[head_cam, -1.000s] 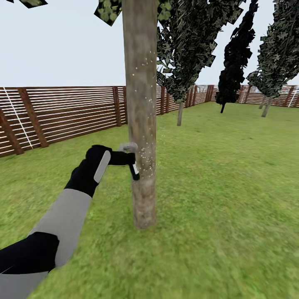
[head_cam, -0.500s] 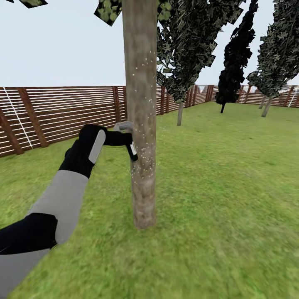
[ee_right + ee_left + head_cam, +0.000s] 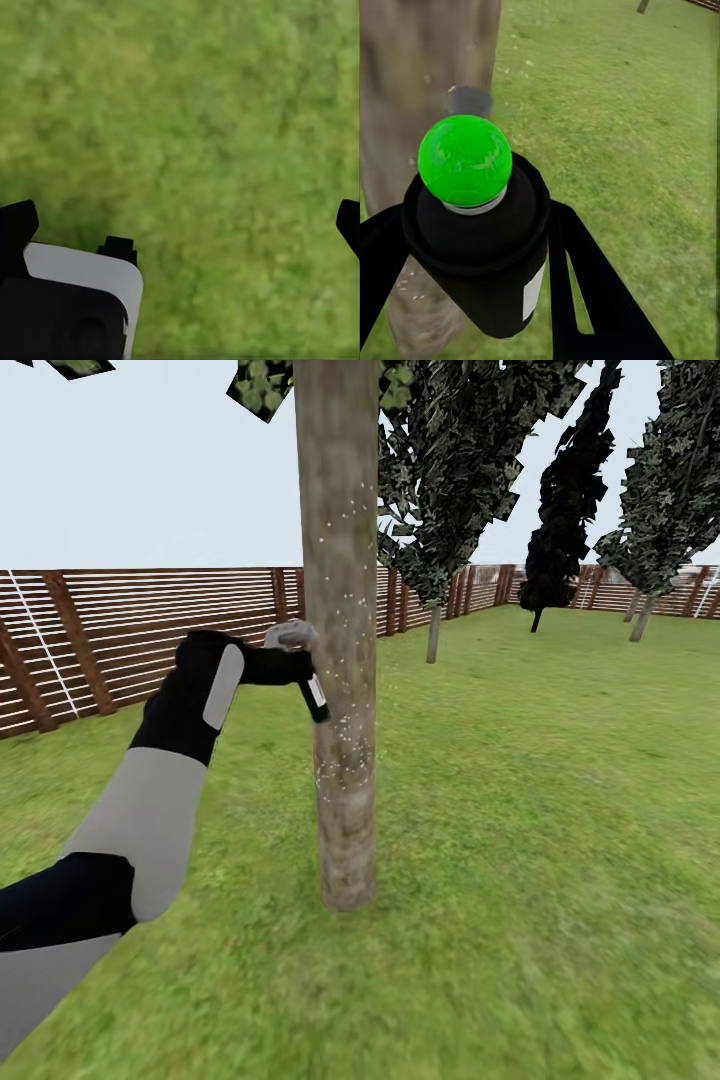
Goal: In the garden, pick up the pesticide atomizer on the floor and spray pesticide onto both trees until each tree trunk is fully covered.
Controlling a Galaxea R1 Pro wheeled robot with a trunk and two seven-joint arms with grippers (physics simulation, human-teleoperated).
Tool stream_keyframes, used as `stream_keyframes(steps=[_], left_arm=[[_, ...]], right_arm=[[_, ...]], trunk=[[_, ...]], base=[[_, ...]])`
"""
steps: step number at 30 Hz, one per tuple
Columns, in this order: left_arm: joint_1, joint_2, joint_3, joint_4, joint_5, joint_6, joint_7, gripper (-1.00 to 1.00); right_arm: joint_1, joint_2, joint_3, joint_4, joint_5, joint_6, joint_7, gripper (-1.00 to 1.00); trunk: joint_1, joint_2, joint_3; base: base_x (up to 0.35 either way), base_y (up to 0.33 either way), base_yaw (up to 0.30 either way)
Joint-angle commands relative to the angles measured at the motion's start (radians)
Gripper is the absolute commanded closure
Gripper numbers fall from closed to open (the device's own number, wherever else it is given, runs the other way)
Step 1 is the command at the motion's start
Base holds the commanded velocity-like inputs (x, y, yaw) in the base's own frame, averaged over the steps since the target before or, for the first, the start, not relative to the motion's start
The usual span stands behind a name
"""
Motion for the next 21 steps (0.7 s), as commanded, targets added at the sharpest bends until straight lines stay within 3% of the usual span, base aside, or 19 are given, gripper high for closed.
stream_keyframes(steps=[1, 10, 14, 15, 16, 19, 21], left_arm=[[-0.002, 0.005, 0.012, -0.001, 0.002, 0.004, -0.002, 1.00], [-0.006, 0.021, 0.019, -0.011, -0.003, 0.003, -0.001, 1.00], [-0.080, 0.020, 0.018, 0.002, -0.117, 0.006, 0.001, 1.00], [-0.105, 0.020, 0.018, 0.022, -0.129, 0.006, 0.001, 1.00], [-0.165, 0.020, 0.018, 0.077, -0.141, 0.007, 0.001, 1.00], [-0.248, 0.020, 0.017, 0.148, -0.148, 0.007, 0.001, 1.00], [-0.334, 0.019, 0.017, 0.217, -0.150, 0.007, 0.001, 1.00]], right_arm=[[-0.001, 0.000, 0.009, 0.003, -0.007, -0.004, -0.002, -1.00], [-0.001, 0.000, 0.009, 0.004, -0.007, -0.004, -0.002, -1.00], [-0.001, 0.000, 0.009, 0.004, -0.007, -0.004, -0.002, -1.00], [-0.001, 0.000, 0.009, 0.004, -0.007, -0.004, -0.002, -1.00], [-0.001, 0.000, 0.009, 0.004, -0.007, -0.004, -0.002, -1.00], [-0.001, 0.000, 0.009, 0.004, -0.007, -0.004, -0.002, -1.00], [-0.002, 0.001, 0.009, 0.004, -0.007, -0.004, -0.002, -1.00]], trunk=[[0.000, -0.001, -0.002], [0.000, -0.001, -0.002], [0.000, -0.001, -0.002], [0.000, -0.001, -0.002], [0.000, -0.001, -0.002], [0.000, -0.001, -0.002], [0.000, -0.001, -0.002]], base=[[0.000, 0.000, 0.000], [0.000, 0.000, 0.000], [0.000, 0.000, 0.000], [0.000, 0.000, 0.000], [0.000, 0.000, 0.000], [0.000, 0.000, 0.000], [0.000, 0.000, 0.000]])
